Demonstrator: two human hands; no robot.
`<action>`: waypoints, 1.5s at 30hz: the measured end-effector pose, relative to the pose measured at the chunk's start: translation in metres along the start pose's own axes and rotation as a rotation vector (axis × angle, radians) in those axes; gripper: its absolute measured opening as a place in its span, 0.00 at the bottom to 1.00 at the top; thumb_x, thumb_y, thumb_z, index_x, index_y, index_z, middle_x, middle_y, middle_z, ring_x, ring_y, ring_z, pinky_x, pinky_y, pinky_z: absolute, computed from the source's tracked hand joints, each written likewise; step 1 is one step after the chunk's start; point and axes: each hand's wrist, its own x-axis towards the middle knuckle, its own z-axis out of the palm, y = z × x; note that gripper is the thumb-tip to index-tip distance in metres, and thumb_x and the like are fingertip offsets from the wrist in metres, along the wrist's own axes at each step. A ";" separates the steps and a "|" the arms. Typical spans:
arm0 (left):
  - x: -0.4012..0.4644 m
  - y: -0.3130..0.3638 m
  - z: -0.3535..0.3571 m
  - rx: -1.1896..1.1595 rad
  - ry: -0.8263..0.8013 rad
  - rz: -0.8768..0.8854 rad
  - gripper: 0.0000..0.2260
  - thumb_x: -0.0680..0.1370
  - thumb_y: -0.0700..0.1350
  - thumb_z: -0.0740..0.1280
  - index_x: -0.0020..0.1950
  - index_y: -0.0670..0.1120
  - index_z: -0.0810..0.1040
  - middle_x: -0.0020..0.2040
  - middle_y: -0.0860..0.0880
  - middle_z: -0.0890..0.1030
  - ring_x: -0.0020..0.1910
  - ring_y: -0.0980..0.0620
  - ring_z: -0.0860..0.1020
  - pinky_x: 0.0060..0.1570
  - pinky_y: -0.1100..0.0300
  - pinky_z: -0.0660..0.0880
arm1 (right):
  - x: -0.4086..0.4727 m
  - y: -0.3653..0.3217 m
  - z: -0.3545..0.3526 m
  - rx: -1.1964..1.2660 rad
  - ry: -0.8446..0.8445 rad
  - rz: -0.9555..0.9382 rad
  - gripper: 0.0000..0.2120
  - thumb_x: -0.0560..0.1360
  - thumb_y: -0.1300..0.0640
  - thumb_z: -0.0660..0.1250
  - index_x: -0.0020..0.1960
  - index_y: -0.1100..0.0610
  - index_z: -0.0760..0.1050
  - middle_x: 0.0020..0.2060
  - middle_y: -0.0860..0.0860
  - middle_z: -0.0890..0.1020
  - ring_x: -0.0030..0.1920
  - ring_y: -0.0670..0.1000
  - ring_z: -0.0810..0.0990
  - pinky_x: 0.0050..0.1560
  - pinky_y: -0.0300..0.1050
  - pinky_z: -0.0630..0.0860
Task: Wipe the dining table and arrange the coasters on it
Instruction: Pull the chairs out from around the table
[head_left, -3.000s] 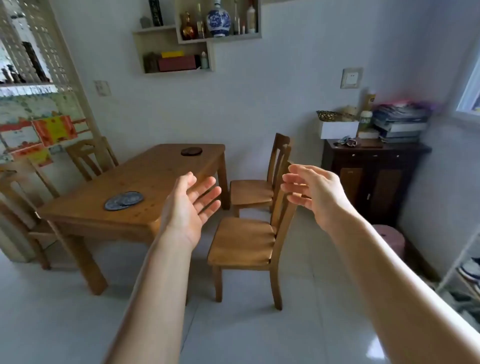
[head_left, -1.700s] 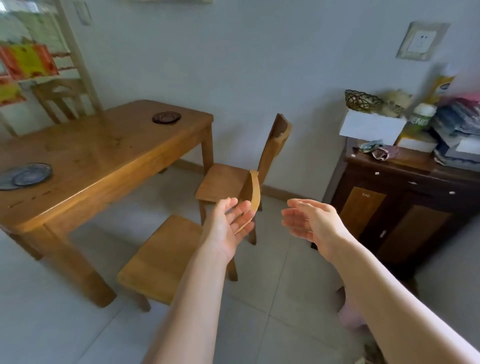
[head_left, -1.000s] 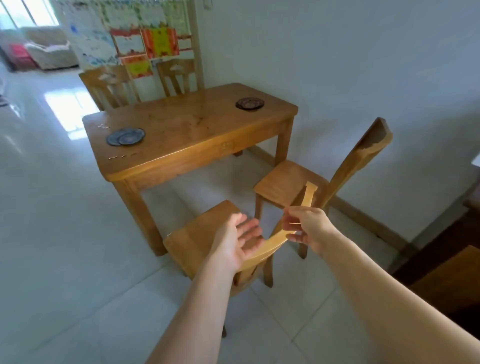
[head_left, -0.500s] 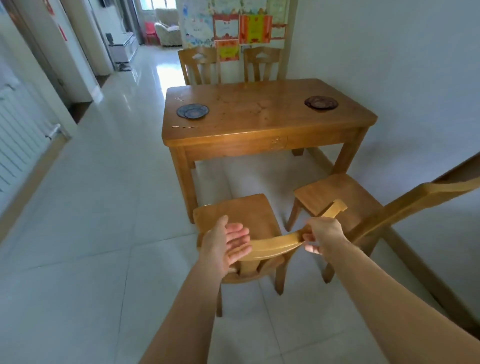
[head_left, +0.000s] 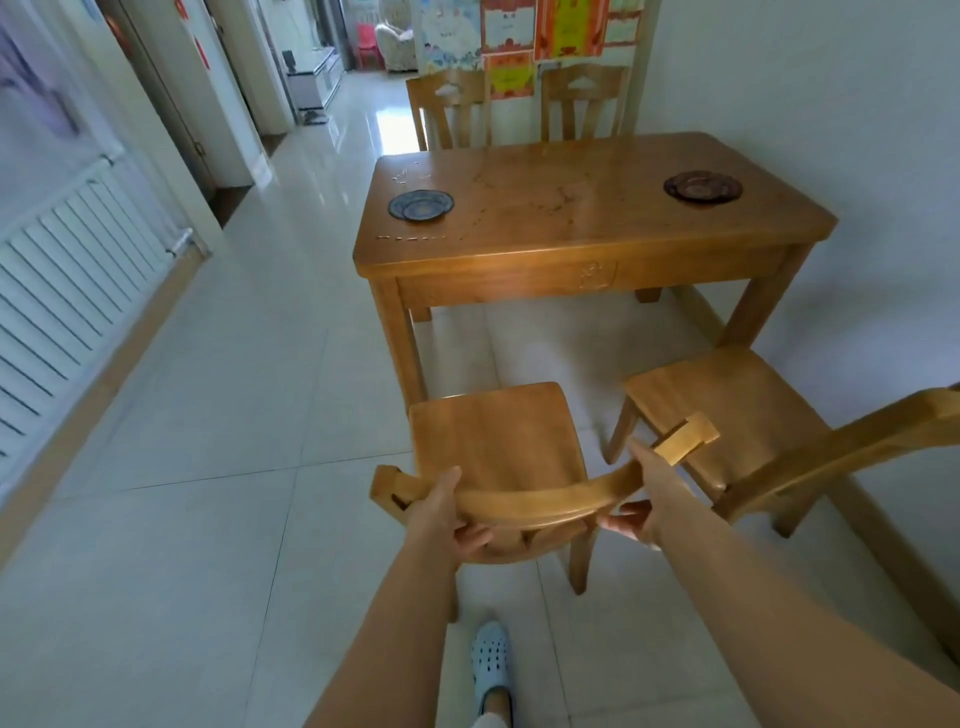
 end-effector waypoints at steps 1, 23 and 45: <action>0.004 0.001 0.002 0.001 0.035 0.011 0.25 0.75 0.47 0.72 0.68 0.42 0.67 0.60 0.39 0.72 0.50 0.36 0.76 0.48 0.39 0.81 | 0.003 -0.003 0.003 -0.022 -0.017 0.011 0.23 0.72 0.48 0.73 0.61 0.58 0.69 0.55 0.63 0.77 0.50 0.66 0.80 0.40 0.61 0.82; 0.142 0.177 0.083 0.092 0.070 0.089 0.20 0.71 0.39 0.70 0.62 0.42 0.71 0.58 0.38 0.76 0.51 0.36 0.78 0.31 0.44 0.81 | 0.114 -0.131 0.152 -0.021 0.151 -0.022 0.19 0.69 0.61 0.70 0.58 0.59 0.71 0.52 0.62 0.79 0.46 0.66 0.82 0.28 0.55 0.80; 0.259 0.322 0.194 0.051 0.072 0.076 0.19 0.74 0.38 0.68 0.64 0.43 0.69 0.59 0.38 0.75 0.54 0.36 0.77 0.36 0.42 0.81 | 0.221 -0.291 0.266 -0.103 0.068 -0.029 0.17 0.73 0.59 0.69 0.60 0.59 0.70 0.52 0.62 0.78 0.49 0.64 0.81 0.28 0.54 0.80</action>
